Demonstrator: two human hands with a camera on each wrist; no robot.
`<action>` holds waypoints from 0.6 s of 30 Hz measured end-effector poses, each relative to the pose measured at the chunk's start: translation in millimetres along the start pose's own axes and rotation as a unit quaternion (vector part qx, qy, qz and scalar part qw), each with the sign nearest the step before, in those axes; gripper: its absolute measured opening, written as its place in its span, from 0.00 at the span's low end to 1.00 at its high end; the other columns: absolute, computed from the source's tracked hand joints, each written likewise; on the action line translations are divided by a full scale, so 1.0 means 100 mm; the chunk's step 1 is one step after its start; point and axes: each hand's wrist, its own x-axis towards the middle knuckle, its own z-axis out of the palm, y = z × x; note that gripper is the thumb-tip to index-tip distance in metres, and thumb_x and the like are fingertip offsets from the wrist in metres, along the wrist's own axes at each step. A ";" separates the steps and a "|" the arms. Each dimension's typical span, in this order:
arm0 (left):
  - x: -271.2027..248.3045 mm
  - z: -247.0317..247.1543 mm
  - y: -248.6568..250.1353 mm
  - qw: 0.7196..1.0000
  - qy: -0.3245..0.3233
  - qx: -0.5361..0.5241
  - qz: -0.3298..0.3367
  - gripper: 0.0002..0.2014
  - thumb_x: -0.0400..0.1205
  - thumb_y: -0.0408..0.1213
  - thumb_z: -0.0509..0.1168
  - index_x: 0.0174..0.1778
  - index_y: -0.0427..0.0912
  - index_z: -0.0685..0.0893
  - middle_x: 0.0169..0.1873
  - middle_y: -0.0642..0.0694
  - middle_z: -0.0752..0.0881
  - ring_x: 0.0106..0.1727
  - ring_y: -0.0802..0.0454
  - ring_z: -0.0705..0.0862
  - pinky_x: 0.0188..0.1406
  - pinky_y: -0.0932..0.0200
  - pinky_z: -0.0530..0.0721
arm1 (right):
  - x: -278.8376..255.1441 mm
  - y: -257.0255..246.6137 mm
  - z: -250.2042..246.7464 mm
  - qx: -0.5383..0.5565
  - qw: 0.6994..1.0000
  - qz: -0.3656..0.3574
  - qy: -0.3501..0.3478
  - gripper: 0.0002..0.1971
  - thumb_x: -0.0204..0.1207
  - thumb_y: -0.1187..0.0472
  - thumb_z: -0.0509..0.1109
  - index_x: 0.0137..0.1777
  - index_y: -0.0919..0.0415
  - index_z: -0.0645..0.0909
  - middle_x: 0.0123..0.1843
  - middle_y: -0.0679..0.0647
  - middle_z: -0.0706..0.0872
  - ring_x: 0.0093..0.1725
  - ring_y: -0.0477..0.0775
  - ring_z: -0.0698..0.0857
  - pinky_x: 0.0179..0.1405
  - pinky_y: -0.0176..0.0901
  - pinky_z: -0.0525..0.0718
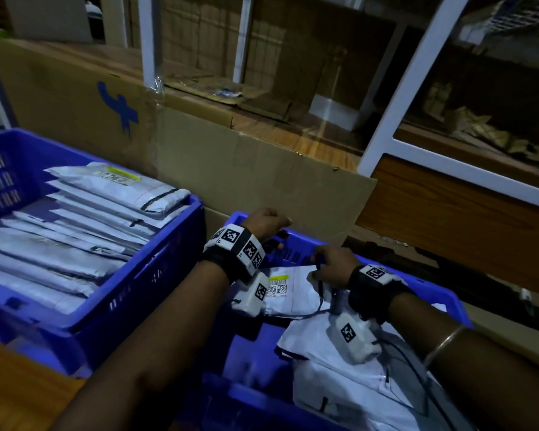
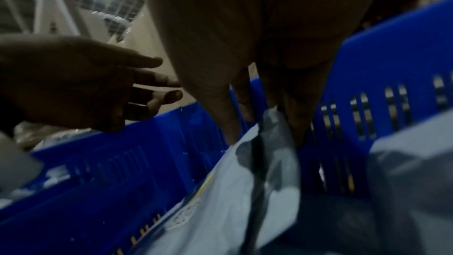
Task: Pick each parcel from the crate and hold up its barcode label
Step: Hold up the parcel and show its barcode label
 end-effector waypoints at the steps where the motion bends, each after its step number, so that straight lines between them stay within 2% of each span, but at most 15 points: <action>1: 0.01 0.00 -0.02 1.000 0.004 0.002 0.006 0.09 0.82 0.33 0.67 0.37 0.37 0.76 0.32 0.38 0.80 0.34 0.42 0.82 0.32 0.54 0.80 | 0.00 -0.01 -0.03 -0.020 1.000 -0.008 -0.009 0.20 0.70 0.55 0.79 0.60 0.57 0.81 0.58 0.56 0.86 0.58 0.58 0.84 0.42 0.38 0.70; 5: 0.05 -0.01 -0.06 0.999 0.023 0.029 0.024 0.09 0.81 0.32 0.68 0.35 0.38 0.78 0.30 0.38 0.81 0.35 0.41 0.82 0.33 0.53 0.82 | -0.01 -0.07 -0.12 -0.109 0.990 -0.069 -0.063 0.28 0.67 0.47 0.81 0.66 0.53 0.79 0.61 0.56 0.86 0.59 0.58 0.84 0.46 0.41 0.76; 8: 0.07 -0.05 -0.06 0.994 0.037 0.095 0.034 0.10 0.81 0.36 0.69 0.34 0.40 0.80 0.28 0.42 0.83 0.30 0.48 0.82 0.26 0.61 0.80 | 0.00 -0.14 -0.10 -0.154 0.974 -0.126 -0.112 0.34 0.64 0.40 0.81 0.70 0.49 0.78 0.65 0.54 0.83 0.63 0.56 0.81 0.57 0.45 0.80; 12: 0.09 -0.10 -0.04 0.992 0.050 0.114 0.027 0.10 0.82 0.40 0.68 0.36 0.42 0.80 0.30 0.45 0.85 0.32 0.49 0.84 0.23 0.65 0.76 | 0.01 -0.21 0.02 -0.191 0.950 -0.172 -0.178 0.43 0.57 0.33 0.82 0.73 0.44 0.75 0.68 0.56 0.79 0.68 0.59 0.78 0.66 0.52 0.79; 15: 0.08 -0.13 -0.04 0.991 0.052 0.117 0.030 0.10 0.82 0.40 0.68 0.37 0.42 0.79 0.30 0.45 0.85 0.33 0.49 0.84 0.19 0.68 0.75 | 0.06 -0.27 0.13 -0.211 0.937 -0.192 -0.202 0.42 0.61 0.36 0.81 0.76 0.44 0.74 0.71 0.56 0.80 0.70 0.59 0.78 0.69 0.52 0.78; 18: 0.09 -0.17 -0.02 0.992 0.054 0.114 0.027 0.11 0.82 0.39 0.68 0.36 0.40 0.78 0.29 0.44 0.84 0.32 0.48 0.84 0.17 0.69 0.75 | 0.11 -0.30 0.20 -0.212 0.938 -0.191 -0.199 0.39 0.62 0.39 0.81 0.75 0.47 0.76 0.68 0.56 0.82 0.67 0.60 0.80 0.67 0.50 0.79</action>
